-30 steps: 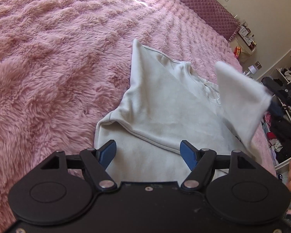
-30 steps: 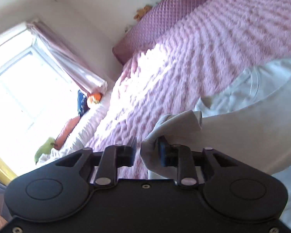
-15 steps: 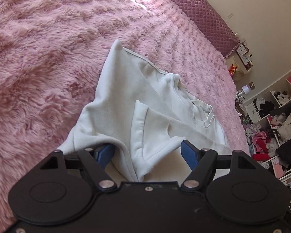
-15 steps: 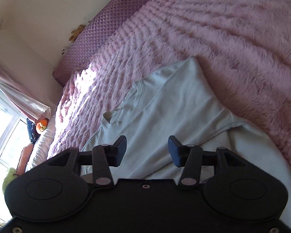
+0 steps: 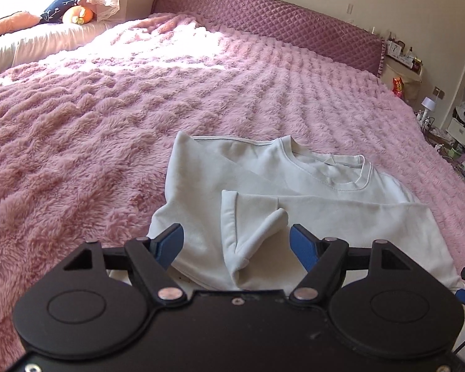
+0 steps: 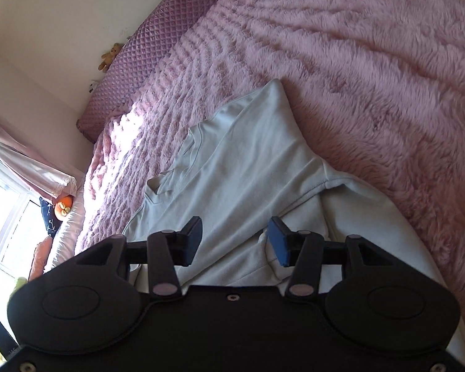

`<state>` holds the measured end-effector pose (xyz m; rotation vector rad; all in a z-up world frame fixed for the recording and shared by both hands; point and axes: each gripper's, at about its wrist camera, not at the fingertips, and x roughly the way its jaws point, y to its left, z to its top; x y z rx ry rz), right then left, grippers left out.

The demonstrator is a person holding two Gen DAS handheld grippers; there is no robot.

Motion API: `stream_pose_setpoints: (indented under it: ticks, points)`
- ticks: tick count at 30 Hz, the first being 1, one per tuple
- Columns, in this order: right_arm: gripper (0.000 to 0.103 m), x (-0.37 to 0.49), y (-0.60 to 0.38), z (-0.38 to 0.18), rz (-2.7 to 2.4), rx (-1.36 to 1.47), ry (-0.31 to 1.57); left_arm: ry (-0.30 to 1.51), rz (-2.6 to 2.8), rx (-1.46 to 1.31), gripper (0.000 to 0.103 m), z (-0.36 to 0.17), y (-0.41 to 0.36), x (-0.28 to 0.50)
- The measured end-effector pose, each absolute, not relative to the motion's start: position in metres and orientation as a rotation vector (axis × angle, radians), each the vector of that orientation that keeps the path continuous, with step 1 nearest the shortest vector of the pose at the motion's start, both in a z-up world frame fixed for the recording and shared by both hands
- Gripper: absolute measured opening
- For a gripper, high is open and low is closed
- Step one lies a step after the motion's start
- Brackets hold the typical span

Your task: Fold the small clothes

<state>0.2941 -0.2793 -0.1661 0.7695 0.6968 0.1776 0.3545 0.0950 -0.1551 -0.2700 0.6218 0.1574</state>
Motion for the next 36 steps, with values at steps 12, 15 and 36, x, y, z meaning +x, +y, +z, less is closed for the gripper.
stream_pose_setpoints:
  ticks: [12,15,36]
  points:
    - [0.048,0.297,-0.296,-0.171,0.127,0.797,0.722,0.616,0.036,-0.064,0.005,-0.176,0.069,0.416]
    - [0.048,0.299,-0.301,-0.173,0.116,0.828,0.713,0.455,0.148,-0.162,0.005,-0.152,0.102,0.386]
    - [0.044,0.284,-0.295,-0.168,-0.035,0.859,0.603,0.503,0.211,-0.607,0.031,-0.173,0.162,0.348]
